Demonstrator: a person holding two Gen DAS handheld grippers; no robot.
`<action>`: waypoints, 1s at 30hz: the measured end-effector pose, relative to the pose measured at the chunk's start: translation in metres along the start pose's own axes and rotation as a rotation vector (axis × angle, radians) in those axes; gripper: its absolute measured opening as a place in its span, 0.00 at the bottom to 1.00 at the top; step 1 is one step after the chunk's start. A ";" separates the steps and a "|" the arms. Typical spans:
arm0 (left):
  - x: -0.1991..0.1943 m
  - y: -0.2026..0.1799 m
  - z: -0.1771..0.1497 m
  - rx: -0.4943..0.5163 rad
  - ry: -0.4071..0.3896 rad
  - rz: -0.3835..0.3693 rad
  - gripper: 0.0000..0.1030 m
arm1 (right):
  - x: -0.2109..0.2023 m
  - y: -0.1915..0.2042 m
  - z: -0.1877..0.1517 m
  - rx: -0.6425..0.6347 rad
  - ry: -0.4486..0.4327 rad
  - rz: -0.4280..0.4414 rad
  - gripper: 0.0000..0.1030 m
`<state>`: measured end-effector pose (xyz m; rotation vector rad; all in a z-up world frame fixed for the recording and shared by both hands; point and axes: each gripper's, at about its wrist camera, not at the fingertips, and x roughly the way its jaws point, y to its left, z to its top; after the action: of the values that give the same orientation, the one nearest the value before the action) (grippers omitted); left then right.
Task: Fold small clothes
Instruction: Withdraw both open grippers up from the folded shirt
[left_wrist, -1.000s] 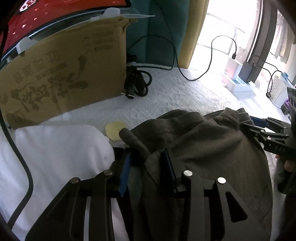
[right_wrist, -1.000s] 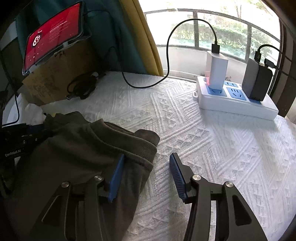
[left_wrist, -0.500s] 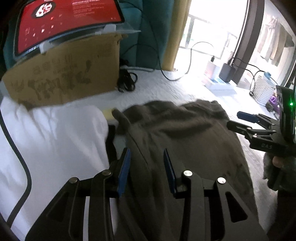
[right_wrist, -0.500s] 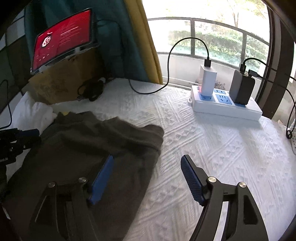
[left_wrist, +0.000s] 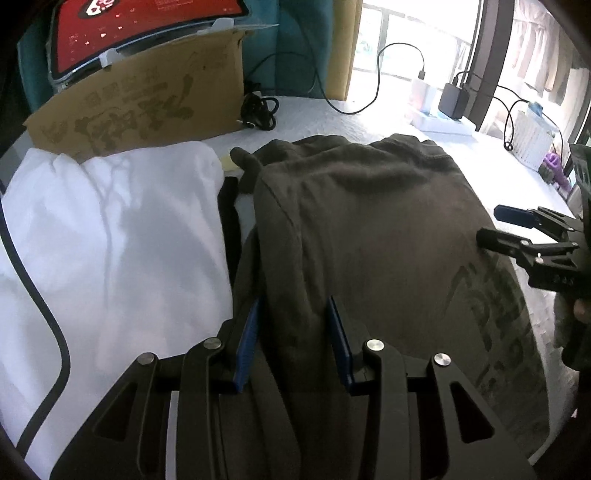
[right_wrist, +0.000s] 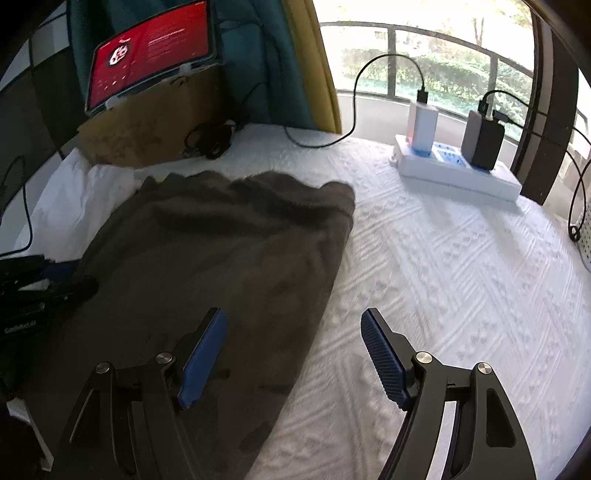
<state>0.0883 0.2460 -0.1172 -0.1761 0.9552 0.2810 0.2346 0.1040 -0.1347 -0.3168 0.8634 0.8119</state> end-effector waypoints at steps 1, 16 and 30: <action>-0.001 -0.001 -0.001 0.006 -0.001 0.010 0.35 | 0.001 0.001 -0.002 -0.001 0.005 0.000 0.75; -0.031 -0.025 -0.031 0.017 -0.021 -0.047 0.35 | -0.020 0.006 -0.030 0.011 0.007 0.015 0.75; -0.062 -0.047 -0.048 0.011 -0.078 -0.038 0.35 | -0.065 -0.009 -0.080 0.040 -0.004 -0.012 0.75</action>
<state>0.0318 0.1788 -0.0927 -0.1715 0.8750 0.2459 0.1721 0.0214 -0.1348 -0.2844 0.8720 0.7830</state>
